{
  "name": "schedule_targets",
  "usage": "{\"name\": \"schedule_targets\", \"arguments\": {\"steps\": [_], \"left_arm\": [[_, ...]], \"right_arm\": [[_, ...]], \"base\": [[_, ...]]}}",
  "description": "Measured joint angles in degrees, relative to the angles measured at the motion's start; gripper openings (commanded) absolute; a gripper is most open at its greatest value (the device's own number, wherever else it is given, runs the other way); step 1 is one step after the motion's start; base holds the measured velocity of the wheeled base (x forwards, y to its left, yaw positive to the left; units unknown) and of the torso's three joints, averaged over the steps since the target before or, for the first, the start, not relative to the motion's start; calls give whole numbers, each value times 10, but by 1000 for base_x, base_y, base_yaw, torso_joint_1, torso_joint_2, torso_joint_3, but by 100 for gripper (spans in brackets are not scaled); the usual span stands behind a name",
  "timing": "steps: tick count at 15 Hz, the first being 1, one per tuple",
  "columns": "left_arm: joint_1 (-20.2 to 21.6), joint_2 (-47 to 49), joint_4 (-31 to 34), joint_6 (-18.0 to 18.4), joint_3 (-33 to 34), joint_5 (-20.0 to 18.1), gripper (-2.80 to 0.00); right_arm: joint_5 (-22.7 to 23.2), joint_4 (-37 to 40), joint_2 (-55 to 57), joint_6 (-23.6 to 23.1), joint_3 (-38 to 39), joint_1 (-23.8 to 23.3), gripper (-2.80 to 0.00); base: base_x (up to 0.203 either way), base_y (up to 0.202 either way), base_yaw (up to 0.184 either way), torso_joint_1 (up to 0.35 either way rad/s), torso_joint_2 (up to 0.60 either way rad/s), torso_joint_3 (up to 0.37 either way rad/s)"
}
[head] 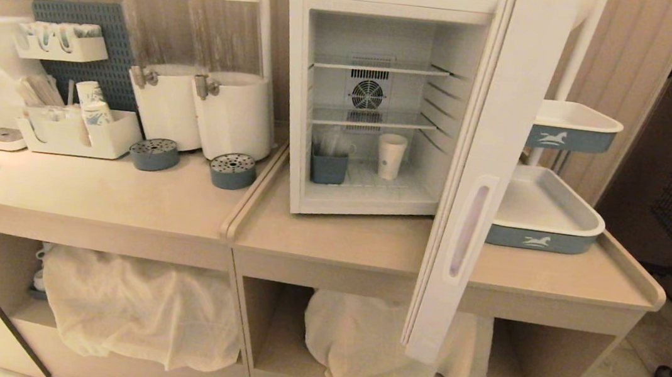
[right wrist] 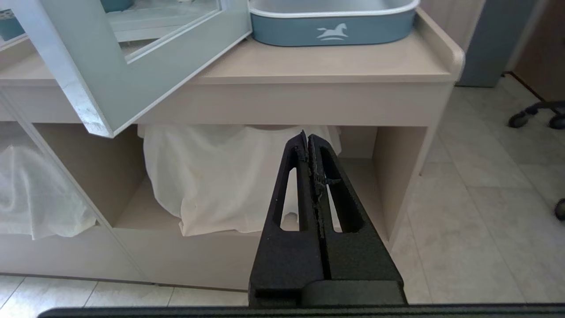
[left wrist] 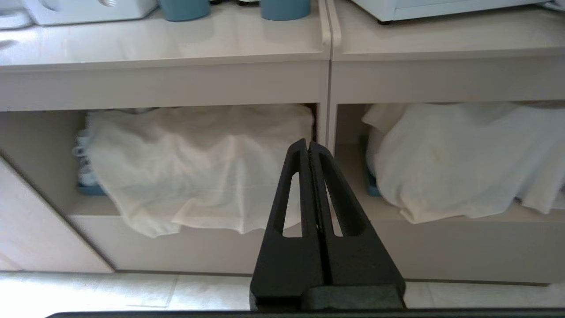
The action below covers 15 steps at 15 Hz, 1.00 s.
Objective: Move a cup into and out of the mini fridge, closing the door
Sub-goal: Take the paper cup out of the freezer
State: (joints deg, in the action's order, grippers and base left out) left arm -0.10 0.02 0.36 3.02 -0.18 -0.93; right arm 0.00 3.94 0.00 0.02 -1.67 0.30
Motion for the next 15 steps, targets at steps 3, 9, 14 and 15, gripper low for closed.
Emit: {"name": "schedule_targets", "arguments": {"steps": [3, 9, 14, 15], "left_arm": [[0, 0, -3, -4, 0, 1, -280], [0, 0, -2, -3, 0, 1, -280], [0, 0, -2, -3, -1, 1, -280], [0, 0, -2, -3, -1, 0, -280]], "right_arm": [[-1, 0, 0, 0, 0, 0, -280], [0, 0, 0, 0, 0, 0, -280], [0, 0, 0, 0, 0, 0, -280], [0, 0, 0, 0, 0, 0, -280]], "base": [[-1, 29, 3, -1, 2, 2], [0, 185, 0, 1, 2, 2], [0, 194, -1, 3, 0, 0], [0, 197, -3, 2, -2, 2]]}}
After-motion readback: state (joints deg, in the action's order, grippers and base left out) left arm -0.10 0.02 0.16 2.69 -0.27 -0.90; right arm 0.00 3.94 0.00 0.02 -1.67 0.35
